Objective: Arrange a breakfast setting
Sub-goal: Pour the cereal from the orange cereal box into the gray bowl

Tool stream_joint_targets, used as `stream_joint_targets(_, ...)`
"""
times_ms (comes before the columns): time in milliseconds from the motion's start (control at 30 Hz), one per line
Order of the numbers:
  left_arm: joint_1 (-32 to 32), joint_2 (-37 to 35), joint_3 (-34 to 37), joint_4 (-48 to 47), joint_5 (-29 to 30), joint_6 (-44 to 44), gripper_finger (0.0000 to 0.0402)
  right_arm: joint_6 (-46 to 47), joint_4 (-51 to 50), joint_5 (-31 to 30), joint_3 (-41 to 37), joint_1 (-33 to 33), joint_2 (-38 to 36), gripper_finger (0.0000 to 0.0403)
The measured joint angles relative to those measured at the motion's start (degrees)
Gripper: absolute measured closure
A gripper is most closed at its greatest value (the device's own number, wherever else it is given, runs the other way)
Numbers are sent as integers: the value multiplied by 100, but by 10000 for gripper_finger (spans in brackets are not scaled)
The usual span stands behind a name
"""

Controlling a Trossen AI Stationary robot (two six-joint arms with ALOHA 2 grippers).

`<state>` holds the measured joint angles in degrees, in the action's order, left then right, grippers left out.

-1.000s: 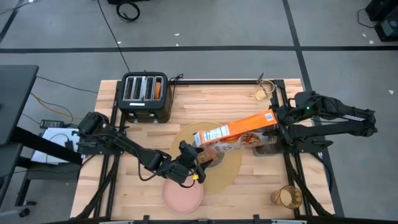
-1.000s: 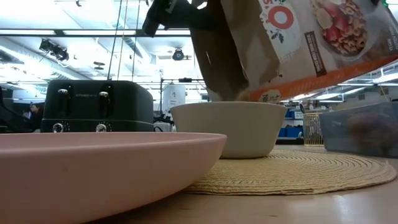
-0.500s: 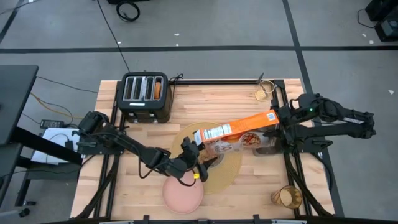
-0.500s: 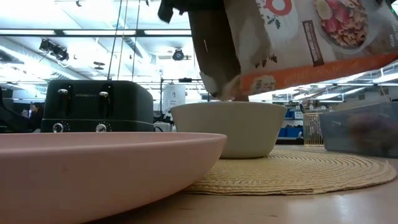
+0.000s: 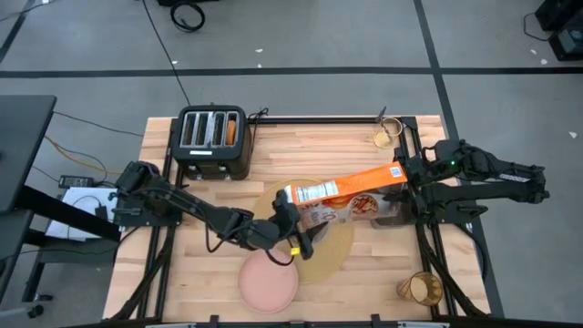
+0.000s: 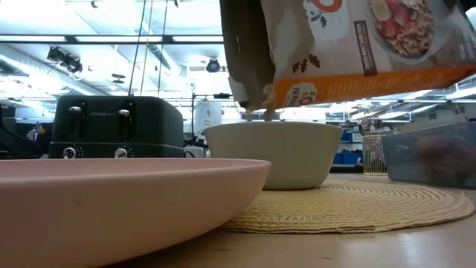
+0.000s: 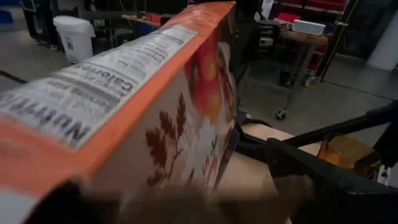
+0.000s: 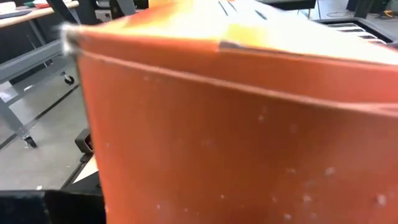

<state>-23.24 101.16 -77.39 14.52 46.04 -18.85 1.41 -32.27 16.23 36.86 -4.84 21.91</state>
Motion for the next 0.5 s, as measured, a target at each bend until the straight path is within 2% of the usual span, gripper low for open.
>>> stream_joint_targets(233,166,0,-60,-3,-258,-18,170,60,-112,-24,0,-4,-2,102)
stream_joint_targets(500,197,0,-71,40,-308,22,251,110,-282,-110,-22,0,39,57)
